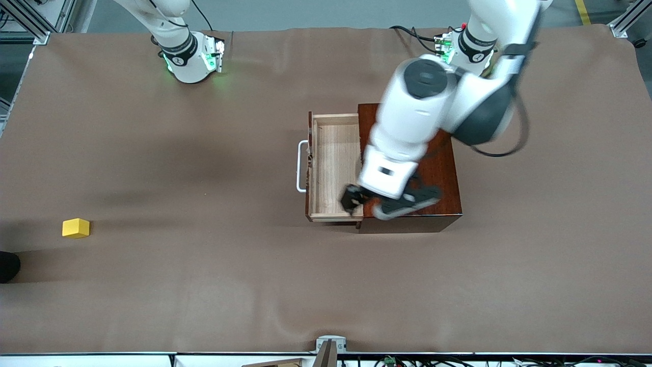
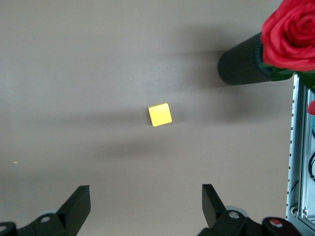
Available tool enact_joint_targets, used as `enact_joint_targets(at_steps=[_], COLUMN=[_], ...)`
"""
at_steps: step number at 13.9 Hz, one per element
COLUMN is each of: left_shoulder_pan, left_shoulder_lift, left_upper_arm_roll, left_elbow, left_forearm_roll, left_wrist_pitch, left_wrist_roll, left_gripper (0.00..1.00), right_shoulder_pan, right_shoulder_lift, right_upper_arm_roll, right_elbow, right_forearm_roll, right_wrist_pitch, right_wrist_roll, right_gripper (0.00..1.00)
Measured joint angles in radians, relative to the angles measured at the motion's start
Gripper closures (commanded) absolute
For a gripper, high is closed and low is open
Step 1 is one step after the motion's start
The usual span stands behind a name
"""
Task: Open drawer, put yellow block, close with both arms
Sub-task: 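Withdraw the left gripper while the right gripper reaches the yellow block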
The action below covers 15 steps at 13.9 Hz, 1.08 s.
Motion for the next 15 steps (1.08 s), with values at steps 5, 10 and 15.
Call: enact_joint_targets(at_steps=[5,10,15], left_shoulder_pan=[0.222,0.333,0.463], left_shoulder_lift=[-0.15,-0.3,-0.395], left_upper_arm_roll=[-0.004,-0.005,-0.003], left_elbow=[-0.137,-0.288,-0.315], left_forearm_roll=[-0.04,-0.042,-0.042], left_wrist_pitch=[-0.042,-0.064,-0.238], left_wrist_roll=[0.208,0.394,0.699], left_gripper=[0.0,0.0,0.0], right_shoulder_pan=[-0.016,-0.008,-0.015], right_shoulder_lift=[0.22,0.388,0.502], right_upper_arm_roll=[0.011,0.023,0.014], right_elbow=[0.014,0.018,0.022], right_forearm_roll=[0.045,0.054,0.051], right_wrist_pitch=[0.136,0.323,0.441], right_wrist_roll=[-0.011,-0.12,-0.305], right_gripper=[0.0,0.0,0.0])
